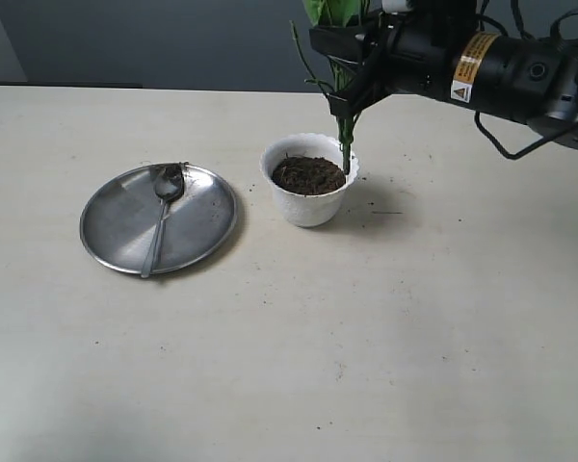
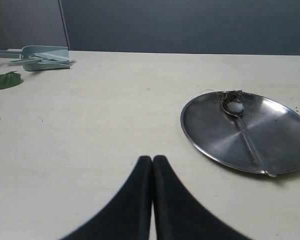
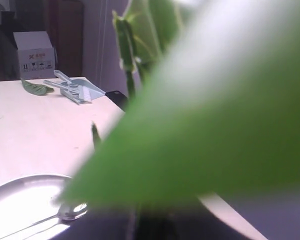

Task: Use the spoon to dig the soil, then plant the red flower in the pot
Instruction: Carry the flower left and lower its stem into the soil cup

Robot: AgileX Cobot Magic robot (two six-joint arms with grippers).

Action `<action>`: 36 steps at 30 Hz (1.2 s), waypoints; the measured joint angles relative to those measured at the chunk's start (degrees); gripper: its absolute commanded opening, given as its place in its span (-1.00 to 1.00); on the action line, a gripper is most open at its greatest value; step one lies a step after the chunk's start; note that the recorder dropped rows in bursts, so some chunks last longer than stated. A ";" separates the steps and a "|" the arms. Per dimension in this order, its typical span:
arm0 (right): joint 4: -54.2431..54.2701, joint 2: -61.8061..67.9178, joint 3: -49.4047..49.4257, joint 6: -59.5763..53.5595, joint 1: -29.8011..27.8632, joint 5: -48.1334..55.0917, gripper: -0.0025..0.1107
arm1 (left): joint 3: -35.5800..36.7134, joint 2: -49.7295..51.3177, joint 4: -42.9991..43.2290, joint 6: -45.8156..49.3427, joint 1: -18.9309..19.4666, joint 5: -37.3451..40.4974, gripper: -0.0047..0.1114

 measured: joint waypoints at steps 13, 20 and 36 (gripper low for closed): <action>3.68 6.80 -7.44 0.38 -1.02 -3.10 -0.97 | 0.00 0.00 0.00 0.00 0.00 0.00 -0.91; 3.53 12.63 -9.70 2.06 -4.49 -9.76 -0.97 | 0.00 0.00 0.00 0.00 0.00 0.00 -0.91; -4.29 20.68 -15.62 6.97 -4.57 -14.76 -0.97 | 0.00 0.00 0.00 0.00 0.00 0.00 -0.91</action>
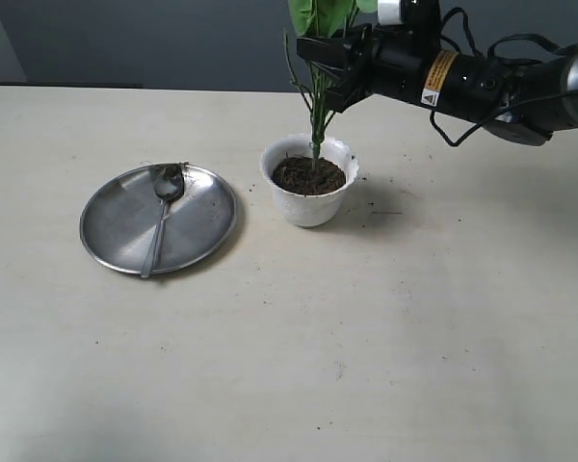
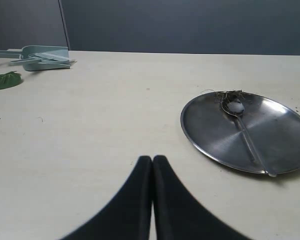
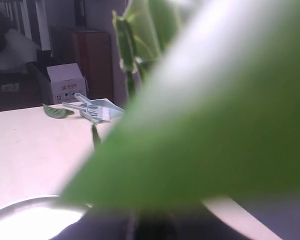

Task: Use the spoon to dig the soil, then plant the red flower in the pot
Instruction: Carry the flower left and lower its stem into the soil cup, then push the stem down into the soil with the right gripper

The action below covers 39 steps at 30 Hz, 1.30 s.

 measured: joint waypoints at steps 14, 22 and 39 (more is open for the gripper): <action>-1.90 0.38 -1.08 0.47 0.00 -1.39 -0.97 | 0.00 0.00 0.00 0.00 0.00 0.00 -0.91; -5.45 2.15 -3.10 0.47 0.00 -1.25 -0.97 | 0.00 0.00 0.00 0.00 0.00 0.00 -0.91; -6.13 2.71 -3.21 -0.37 0.00 -2.44 -0.97 | 0.00 0.00 0.00 0.00 0.00 0.00 -0.91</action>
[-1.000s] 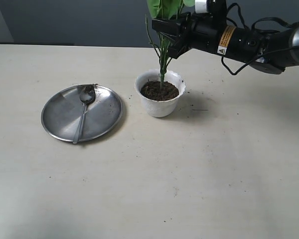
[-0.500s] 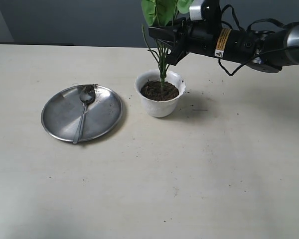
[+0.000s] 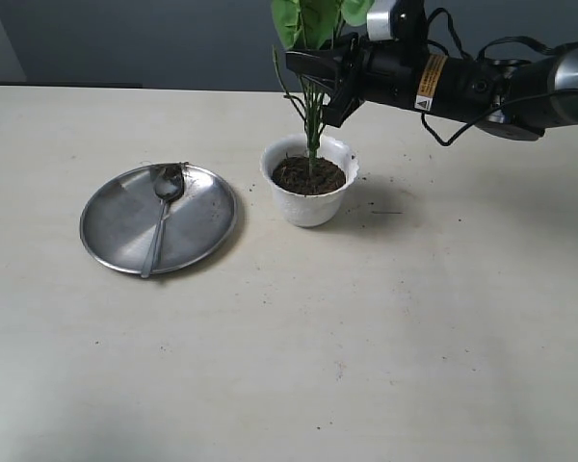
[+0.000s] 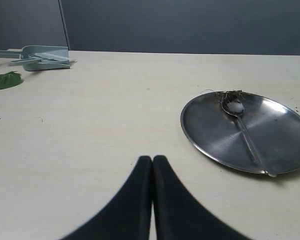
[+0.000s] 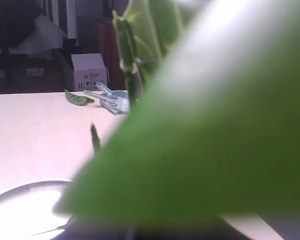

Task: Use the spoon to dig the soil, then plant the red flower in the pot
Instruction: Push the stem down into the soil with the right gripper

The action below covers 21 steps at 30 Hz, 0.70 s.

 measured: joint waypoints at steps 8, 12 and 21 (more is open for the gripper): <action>-0.14 2.50 -3.18 0.44 0.00 -0.84 -0.97 | 0.00 0.00 0.00 0.00 0.00 0.00 -0.91; -1.47 2.54 -3.39 0.65 0.00 -0.84 -0.97 | 0.00 0.00 0.00 0.00 0.00 0.00 -0.91; -2.92 4.19 -3.51 1.97 0.00 -0.88 -0.97 | 0.00 0.00 0.00 0.00 0.00 0.00 -0.91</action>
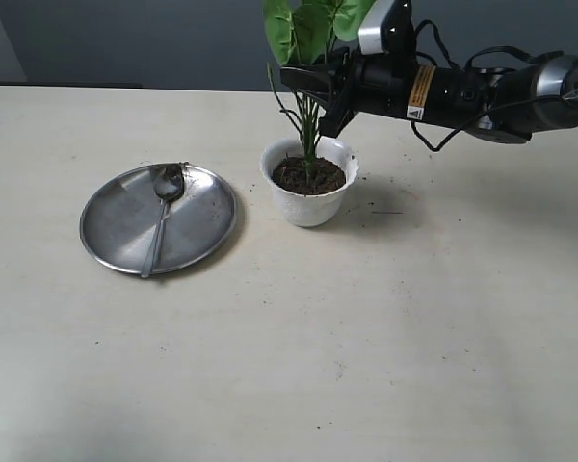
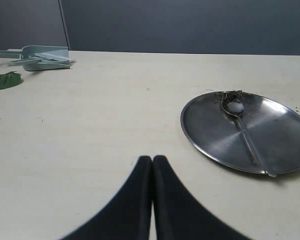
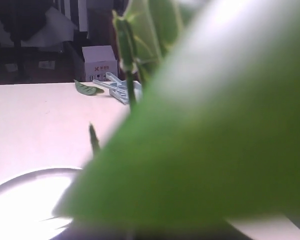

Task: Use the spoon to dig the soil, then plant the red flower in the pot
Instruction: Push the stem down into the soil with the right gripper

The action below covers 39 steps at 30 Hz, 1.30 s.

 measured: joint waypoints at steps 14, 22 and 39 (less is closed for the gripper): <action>-1.85 2.16 -0.55 3.85 -0.13 -5.09 -0.97 | 0.00 0.00 0.00 0.00 0.00 0.00 -0.91; -4.19 2.16 -0.59 5.79 -0.13 -5.44 -0.97 | 0.00 0.00 0.00 0.00 0.00 0.00 -0.91; -7.59 1.74 -1.14 9.96 -0.02 -2.06 -0.97 | 0.00 0.00 0.00 0.00 0.00 0.00 -0.91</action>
